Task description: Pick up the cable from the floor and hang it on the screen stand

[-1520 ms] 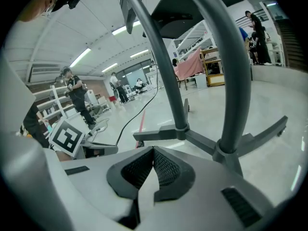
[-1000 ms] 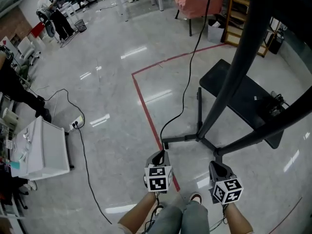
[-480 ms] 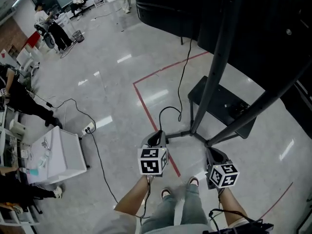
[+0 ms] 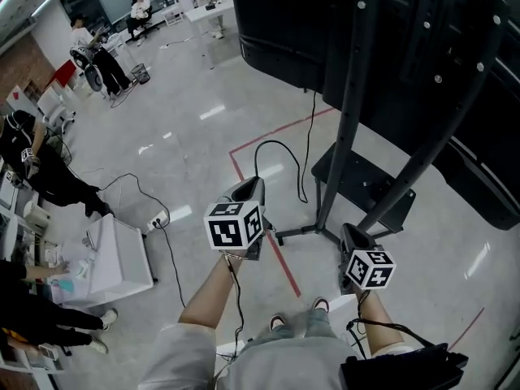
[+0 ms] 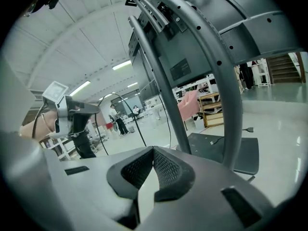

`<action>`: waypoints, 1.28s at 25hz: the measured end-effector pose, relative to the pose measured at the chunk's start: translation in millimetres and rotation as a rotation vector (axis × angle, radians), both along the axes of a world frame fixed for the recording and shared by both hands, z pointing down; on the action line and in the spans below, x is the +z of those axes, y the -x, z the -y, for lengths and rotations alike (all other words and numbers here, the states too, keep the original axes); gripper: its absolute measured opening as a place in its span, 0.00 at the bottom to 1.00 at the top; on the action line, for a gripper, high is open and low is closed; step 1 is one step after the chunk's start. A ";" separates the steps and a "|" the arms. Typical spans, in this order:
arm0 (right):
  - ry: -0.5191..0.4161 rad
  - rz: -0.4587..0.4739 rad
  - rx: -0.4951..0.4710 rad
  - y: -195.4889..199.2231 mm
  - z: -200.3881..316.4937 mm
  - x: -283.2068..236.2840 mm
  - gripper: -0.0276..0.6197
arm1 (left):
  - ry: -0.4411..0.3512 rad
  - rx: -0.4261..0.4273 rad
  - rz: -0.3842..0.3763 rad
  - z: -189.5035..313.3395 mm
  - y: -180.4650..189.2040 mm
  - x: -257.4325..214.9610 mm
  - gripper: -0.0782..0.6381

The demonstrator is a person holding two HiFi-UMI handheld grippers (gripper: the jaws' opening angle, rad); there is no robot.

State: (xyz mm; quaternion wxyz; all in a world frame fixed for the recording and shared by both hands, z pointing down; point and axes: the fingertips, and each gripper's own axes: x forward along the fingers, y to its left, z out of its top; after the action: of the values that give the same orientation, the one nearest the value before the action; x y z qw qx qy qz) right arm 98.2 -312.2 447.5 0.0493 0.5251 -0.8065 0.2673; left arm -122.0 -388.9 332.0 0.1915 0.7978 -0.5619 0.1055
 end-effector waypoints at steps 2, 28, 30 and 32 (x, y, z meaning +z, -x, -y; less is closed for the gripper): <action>-0.003 0.014 -0.003 -0.2 2.9 -10.5 0.07 | -0.015 0.000 0.008 6.0 0.6 -24.0 0.13; -0.216 -0.081 -0.251 16.3 111.9 -172.9 0.07 | -0.098 -0.236 -0.070 96.2 -3.9 -168.8 0.13; -0.219 -0.085 -0.271 17.9 112.9 -174.9 0.07 | -0.086 -0.244 -0.054 105.5 -5.7 -170.1 0.12; -0.223 -0.085 -0.290 20.3 112.6 -176.2 0.07 | -0.072 -0.254 -0.033 115.2 -5.7 -173.1 0.12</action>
State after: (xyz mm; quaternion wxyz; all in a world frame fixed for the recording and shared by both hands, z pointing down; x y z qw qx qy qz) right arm 77.9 -424.8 271.4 0.0628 0.4164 -0.8955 0.1440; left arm -116.3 -504.2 158.9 0.1838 0.7281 -0.6587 0.0468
